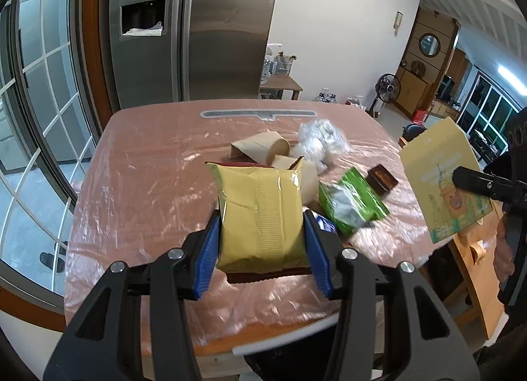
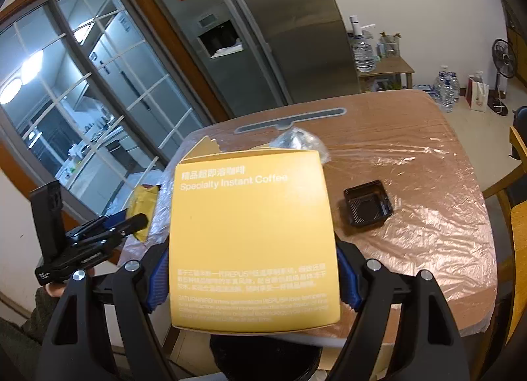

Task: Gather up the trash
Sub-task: 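Carry the packet and coffee box down to the black trash bin with both grippers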

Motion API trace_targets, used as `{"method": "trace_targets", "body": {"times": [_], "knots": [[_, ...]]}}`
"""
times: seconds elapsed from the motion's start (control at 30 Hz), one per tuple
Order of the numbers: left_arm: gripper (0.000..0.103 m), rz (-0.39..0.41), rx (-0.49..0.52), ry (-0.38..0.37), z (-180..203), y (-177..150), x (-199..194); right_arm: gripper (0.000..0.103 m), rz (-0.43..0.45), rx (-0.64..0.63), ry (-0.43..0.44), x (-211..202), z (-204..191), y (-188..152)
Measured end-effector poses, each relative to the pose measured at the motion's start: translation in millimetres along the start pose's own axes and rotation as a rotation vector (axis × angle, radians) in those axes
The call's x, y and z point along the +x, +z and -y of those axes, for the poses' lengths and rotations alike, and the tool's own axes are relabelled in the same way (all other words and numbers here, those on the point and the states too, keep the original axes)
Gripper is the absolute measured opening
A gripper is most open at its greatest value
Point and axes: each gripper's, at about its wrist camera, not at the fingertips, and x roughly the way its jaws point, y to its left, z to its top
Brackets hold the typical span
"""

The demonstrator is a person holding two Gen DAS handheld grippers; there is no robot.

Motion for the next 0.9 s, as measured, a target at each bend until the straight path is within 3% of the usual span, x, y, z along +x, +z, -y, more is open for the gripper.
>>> {"method": "trace_targets", "body": {"times": [0.73,0.9], "knots": [[0.05,-0.146,0.18,-0.144,57,-85,-15,0.076,-0.144,-0.071,0.086,-11,-27,-93],[0.05,-0.183,0.18,-0.177,64,-105,-16,0.076,-0.194,-0.063,0.099,-2,-32,-118]]}}
